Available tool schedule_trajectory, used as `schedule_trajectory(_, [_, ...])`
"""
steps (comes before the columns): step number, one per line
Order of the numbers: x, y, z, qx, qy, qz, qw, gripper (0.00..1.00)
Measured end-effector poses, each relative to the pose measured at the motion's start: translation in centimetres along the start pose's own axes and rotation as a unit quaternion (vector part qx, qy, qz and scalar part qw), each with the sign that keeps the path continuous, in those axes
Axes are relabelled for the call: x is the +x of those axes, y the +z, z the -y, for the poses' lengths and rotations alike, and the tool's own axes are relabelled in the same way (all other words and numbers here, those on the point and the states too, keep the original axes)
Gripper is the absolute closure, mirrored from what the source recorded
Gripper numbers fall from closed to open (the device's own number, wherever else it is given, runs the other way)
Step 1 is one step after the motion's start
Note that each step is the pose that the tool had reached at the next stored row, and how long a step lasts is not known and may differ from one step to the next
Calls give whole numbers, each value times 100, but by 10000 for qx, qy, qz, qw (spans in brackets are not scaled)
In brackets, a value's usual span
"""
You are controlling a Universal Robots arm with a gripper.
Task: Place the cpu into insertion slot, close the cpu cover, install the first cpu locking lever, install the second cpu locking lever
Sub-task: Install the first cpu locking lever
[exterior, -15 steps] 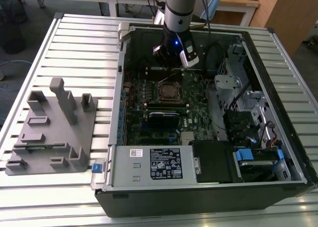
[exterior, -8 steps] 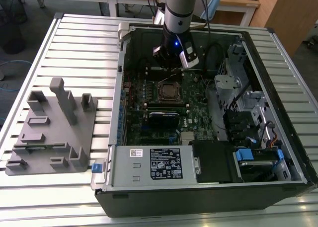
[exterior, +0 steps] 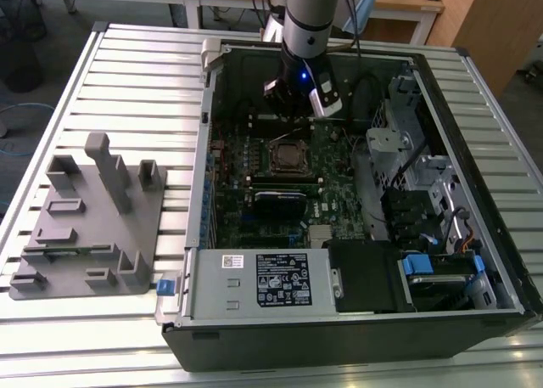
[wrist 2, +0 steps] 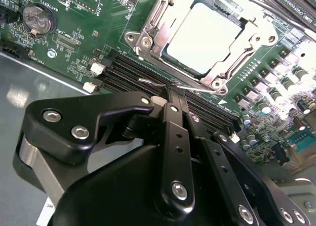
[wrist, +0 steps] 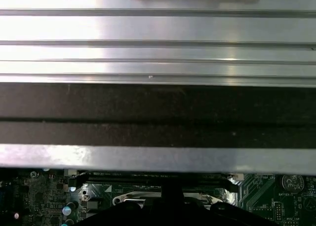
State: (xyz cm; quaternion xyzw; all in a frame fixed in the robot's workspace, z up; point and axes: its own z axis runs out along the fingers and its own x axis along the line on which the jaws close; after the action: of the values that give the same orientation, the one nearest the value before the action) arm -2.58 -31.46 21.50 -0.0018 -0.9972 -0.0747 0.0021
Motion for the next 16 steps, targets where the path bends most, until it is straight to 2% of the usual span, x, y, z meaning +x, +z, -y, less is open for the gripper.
schedule_trajectory(16, [-17, 21, -19, 1, 2, 0, 10000, 89])
